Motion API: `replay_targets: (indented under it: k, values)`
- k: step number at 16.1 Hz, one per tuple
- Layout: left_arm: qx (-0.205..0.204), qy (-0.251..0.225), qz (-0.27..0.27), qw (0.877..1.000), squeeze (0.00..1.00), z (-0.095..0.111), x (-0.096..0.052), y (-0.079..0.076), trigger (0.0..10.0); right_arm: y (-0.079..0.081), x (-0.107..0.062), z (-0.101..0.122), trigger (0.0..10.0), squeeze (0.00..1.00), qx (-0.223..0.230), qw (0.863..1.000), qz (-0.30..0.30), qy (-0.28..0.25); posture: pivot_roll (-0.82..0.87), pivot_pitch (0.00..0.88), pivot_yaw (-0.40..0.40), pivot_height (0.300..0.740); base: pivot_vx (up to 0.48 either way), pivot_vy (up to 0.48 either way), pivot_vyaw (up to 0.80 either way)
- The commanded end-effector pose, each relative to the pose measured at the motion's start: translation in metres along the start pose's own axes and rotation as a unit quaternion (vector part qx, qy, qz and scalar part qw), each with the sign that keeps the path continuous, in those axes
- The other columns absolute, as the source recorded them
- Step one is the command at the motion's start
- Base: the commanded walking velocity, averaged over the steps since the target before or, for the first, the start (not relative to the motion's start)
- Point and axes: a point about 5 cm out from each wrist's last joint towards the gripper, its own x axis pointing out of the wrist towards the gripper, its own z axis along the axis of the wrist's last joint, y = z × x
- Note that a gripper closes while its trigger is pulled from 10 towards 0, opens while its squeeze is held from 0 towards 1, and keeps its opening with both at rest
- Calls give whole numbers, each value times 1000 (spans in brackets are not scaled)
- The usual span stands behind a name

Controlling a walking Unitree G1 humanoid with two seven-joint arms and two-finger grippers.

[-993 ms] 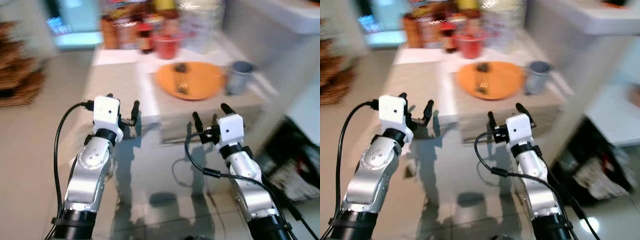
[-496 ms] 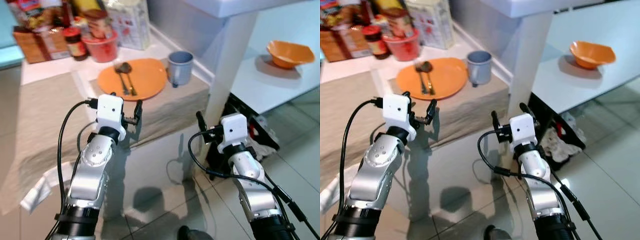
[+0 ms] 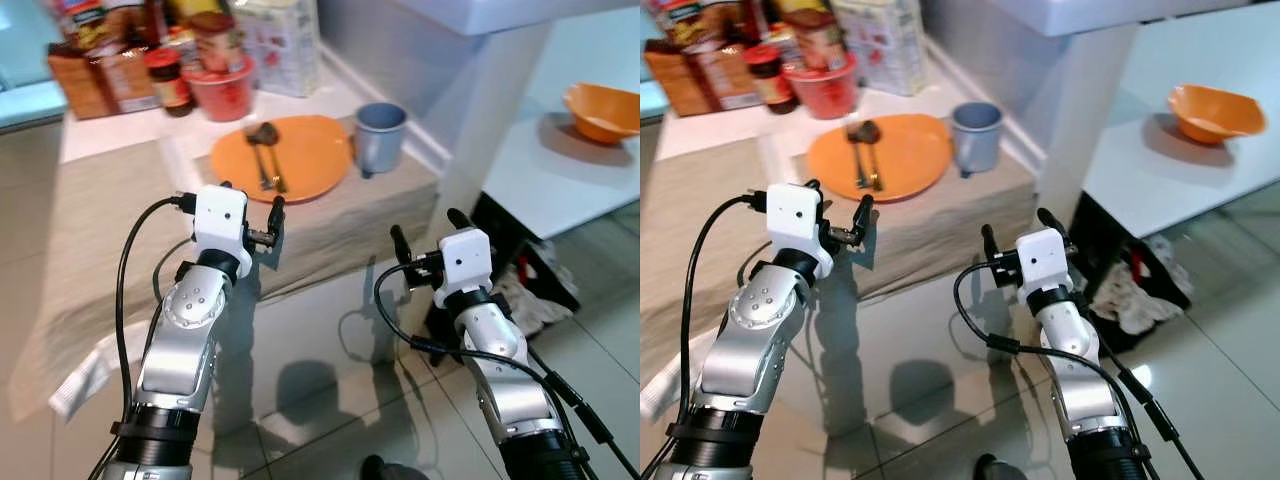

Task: Setting the table

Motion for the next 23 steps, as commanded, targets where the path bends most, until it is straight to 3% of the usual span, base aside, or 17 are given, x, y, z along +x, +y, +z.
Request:
replay_targets:
  k: [1, 4, 7, 8, 14, 16, 19, 23]
  values:
    - [1, -5, 1, 1000, 0, 2, 2, 2, 10000, 0, -1, 3, 10000, 0, 5, 1000, -1, -9, -85, 0, 55, 740, 0, 0, -488]
    - [3, -4, -10, 1000, 0, 3, 4, 5, 10000, 0, -3, 2, 10000, 0, -1, 1000, -1, -8, -93, 0, 57, 736, 0, 0, -429]
    - [14, 7, -9, 1000, 0, 5, 12, 19, 10000, -3, -3, -2, 10000, 0, -19, 1000, -5, 10, -99, 0, 64, 736, 0, 0, 0]
    - [14, 7, -8, 1000, 0, 6, 14, 21, 10000, -3, -4, -4, 10000, 0, -4, 1000, -9, 15, -99, 0, 65, 736, 0, 0, -663]
    - [6, 0, -28, 1000, 0, 3, 13, 13, 10000, -3, -8, -4, 10000, 0, -6, 1000, -4, 15, -109, 0, 64, 736, 0, 0, -725]
    - [-3, -7, -44, 999, 0, 9, 19, 13, 10000, -3, -8, -3, 10000, 0, -15, 1000, -5, 9, -111, 0, 66, 736, 0, 0, 0]
    - [-24, -5, -74, 997, 0, 23, 42, 14, 10000, -3, -13, -3, 10000, 0, -13, 1000, -9, 9, -122, 0, 78, 736, 0, 0, 0]
    - [-66, 22, -121, 990, 0, 35, 80, -3, 10000, -3, -20, -3, 10000, 0, -15, 1000, -21, 13, -183, 0, 115, 736, 0, 0, 0]
